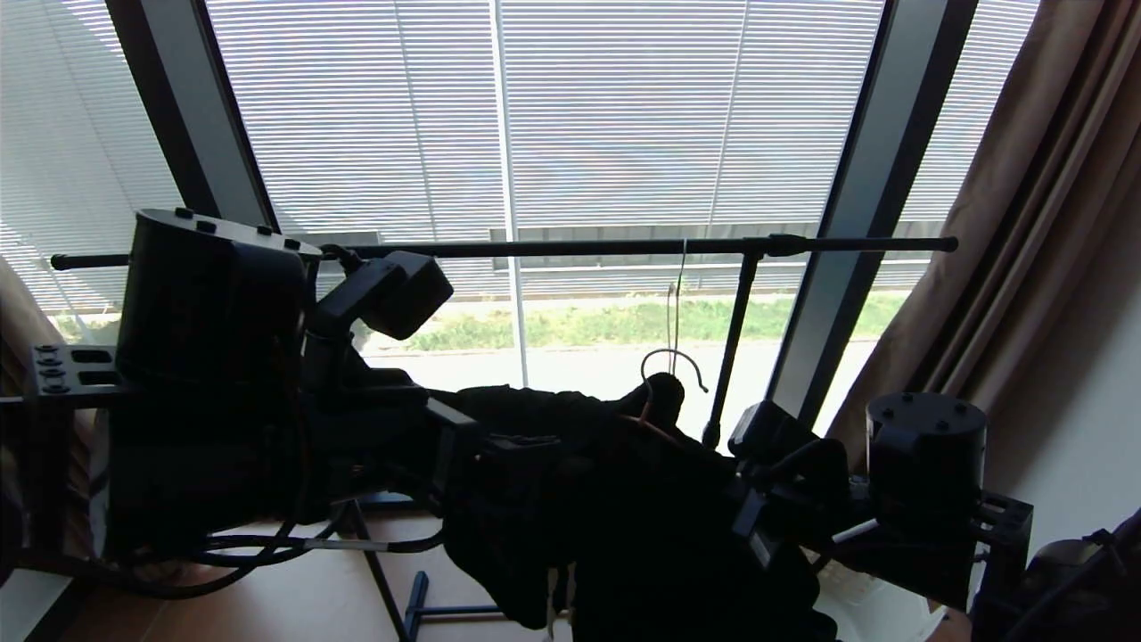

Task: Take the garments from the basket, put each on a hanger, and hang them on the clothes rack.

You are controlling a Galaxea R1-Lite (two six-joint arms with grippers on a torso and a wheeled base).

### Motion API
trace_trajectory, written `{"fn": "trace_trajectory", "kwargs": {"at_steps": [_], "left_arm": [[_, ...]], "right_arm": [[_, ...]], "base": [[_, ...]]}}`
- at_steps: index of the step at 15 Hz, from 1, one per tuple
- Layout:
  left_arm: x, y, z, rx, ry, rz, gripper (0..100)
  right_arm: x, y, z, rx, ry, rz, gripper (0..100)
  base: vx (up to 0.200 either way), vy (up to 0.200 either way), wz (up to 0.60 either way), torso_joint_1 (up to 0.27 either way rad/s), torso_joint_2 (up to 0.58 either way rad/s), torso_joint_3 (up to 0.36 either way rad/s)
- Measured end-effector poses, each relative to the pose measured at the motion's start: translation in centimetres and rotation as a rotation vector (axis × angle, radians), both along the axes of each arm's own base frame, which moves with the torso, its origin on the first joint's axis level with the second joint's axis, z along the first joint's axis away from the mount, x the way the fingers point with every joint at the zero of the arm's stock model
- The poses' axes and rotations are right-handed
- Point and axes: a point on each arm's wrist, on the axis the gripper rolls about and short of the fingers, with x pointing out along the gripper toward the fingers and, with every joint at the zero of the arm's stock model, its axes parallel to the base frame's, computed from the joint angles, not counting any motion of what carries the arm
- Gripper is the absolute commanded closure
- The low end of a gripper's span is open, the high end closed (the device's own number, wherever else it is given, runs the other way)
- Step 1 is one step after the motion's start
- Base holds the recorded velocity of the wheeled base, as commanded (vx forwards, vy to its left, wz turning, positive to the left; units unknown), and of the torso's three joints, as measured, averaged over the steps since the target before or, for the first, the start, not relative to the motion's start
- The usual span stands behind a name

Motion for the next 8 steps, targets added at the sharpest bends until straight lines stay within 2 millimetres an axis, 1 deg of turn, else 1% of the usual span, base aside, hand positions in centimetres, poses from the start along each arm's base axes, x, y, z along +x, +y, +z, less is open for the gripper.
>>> {"fn": "trace_trajectory", "kwargs": {"at_steps": [1, 2, 5, 6, 8], "left_arm": [[-0.1, 1.0, 0.0, 0.004, -0.01, -0.024, 0], [-0.2, 1.9, 0.0, 0.004, -0.023, -0.084, 0], [-0.1, 4.6, 0.0, 0.039, -0.146, -0.325, 0], [0.0, 5.2, 0.0, 0.049, -0.194, -0.398, 0], [0.3, 5.6, -0.4, 0.1, -0.269, -0.47, 0]], "right_arm": [[0.0, -0.2, -0.2, 0.003, 0.011, 0.017, 100], [-0.2, -0.4, -0.3, 0.014, 0.025, 0.065, 100], [-0.5, -0.9, -0.4, 0.024, 0.037, 0.13, 100], [-0.6, -1.0, -0.4, 0.023, 0.038, 0.147, 100], [-0.8, -1.0, -0.5, 0.015, 0.028, 0.186, 100]], "base": [[0.0, 0.0, 0.0, 0.0, 0.0, 0.0], [0.0, 0.0, 0.0, 0.0, 0.0, 0.0], [0.0, 0.0, 0.0, 0.0, 0.0, 0.0], [0.0, 0.0, 0.0, 0.0, 0.0, 0.0], [0.0, 0.0, 0.0, 0.0, 0.0, 0.0]]}}
